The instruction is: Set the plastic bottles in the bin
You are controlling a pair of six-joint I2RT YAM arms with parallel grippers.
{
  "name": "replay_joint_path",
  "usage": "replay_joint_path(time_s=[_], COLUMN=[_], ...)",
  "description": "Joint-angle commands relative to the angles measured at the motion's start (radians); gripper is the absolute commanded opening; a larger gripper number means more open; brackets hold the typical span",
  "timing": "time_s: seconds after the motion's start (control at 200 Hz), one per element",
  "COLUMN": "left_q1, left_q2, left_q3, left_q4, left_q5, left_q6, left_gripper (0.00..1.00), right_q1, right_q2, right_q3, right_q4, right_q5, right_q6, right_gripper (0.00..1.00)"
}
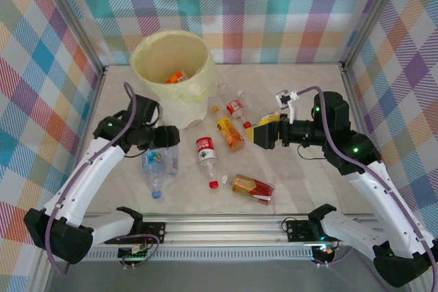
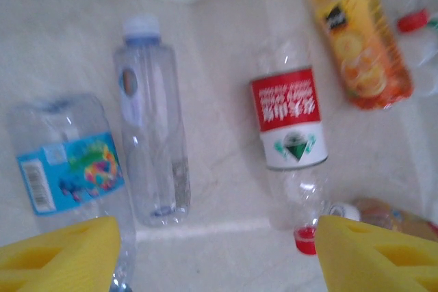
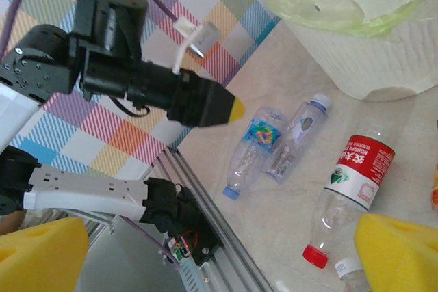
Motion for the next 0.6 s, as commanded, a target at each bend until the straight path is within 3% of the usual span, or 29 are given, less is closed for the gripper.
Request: replay_joint_path(time_s=[0.0,0.295,0.595], left_q1=[-0.062,-0.092,-0.093], left_q2=[0.016,0.169,0.262], left_q3=[-0.065,-0.173,-0.228], left_q4=[0.058,0.088,0.15], left_q5=[-0.041,-0.123,-0.11], left_q6=[-0.098,-0.149,-0.159], left_gripper=[0.75,0.74,0.72], right_q1=[0.006,0.006,0.006], right_q2=[0.0,0.004,0.002], right_q3=[0.026,0.021,-0.004], right_q4=[-0.021,-0.066,-0.044], right_q5=[0.031,0.076,0.081], right_q6=[-0.034,-0.055,-0.04], right_gripper=[1.0,1.0,1.0])
